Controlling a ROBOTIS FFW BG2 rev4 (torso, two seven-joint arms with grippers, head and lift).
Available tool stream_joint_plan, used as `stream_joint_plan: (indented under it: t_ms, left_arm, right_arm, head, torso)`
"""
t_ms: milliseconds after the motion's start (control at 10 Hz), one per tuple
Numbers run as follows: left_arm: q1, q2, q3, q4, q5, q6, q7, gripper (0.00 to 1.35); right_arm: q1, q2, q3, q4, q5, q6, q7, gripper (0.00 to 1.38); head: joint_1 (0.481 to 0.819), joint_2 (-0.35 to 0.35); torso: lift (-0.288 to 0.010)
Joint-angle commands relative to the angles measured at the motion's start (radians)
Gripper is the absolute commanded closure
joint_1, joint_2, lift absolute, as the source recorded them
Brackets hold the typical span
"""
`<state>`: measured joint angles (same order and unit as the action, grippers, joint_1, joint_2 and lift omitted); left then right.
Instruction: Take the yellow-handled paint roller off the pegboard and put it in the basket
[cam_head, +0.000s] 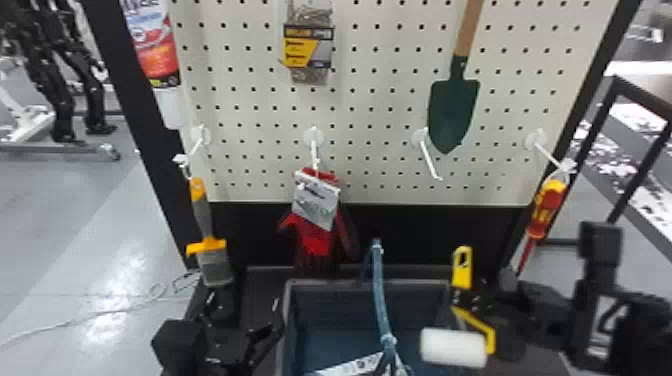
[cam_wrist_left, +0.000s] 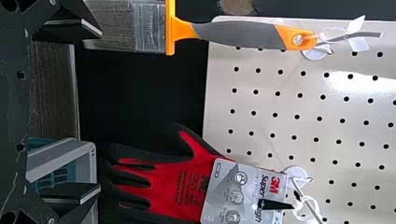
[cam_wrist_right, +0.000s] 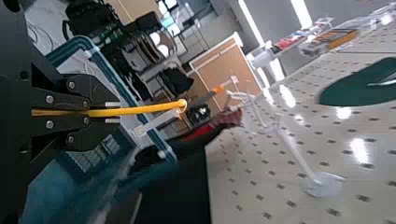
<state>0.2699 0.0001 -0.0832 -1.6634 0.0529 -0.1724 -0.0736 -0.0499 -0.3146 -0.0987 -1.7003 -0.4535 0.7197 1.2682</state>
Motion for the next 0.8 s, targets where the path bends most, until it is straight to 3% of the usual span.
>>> stream_joint_plan:
  t_ms: [0, 300, 400, 500, 600, 700]
  left_arm:
    - [-0.001, -0.003, 0.0, 0.002, 0.001, -0.002, 0.0, 0.15]
    - [-0.004, -0.003, 0.0, 0.007, 0.002, -0.006, 0.0, 0.15]
    - [-0.004, -0.003, 0.0, 0.008, 0.002, -0.009, 0.0, 0.15]
    - [-0.004, -0.003, 0.0, 0.008, 0.002, -0.01, 0.0, 0.15]
    - [-0.004, -0.003, 0.0, 0.008, 0.005, -0.01, 0.0, 0.15]
    - [-0.004, -0.003, 0.0, 0.008, 0.005, -0.01, 0.0, 0.15]
  right_arm:
    - [-0.024, 0.014, 0.06, 0.074, 0.001, -0.037, 0.006, 1.29]
    - [-0.097, 0.022, 0.146, 0.205, 0.004, -0.1, 0.03, 1.29]
    - [-0.11, 0.023, 0.152, 0.22, 0.007, -0.1, 0.03, 1.12]
    - [-0.116, 0.025, 0.154, 0.234, 0.018, -0.106, 0.03, 0.43]
    - [-0.117, 0.025, 0.148, 0.234, 0.019, -0.109, 0.03, 0.04]
    - [-0.117, 0.023, 0.145, 0.234, 0.018, -0.111, 0.03, 0.09]
  head:
    - [0.549, 0.0]
    - [0.549, 0.0]
    - [0.549, 0.0]
    - [0.549, 0.0]
    - [0.549, 0.0]
    - [0.549, 0.0]
  torso:
    - [-0.1]
    - [-0.1]
    - [-0.1]
    - [-0.1]
    - [-0.1]
    - [-0.1]
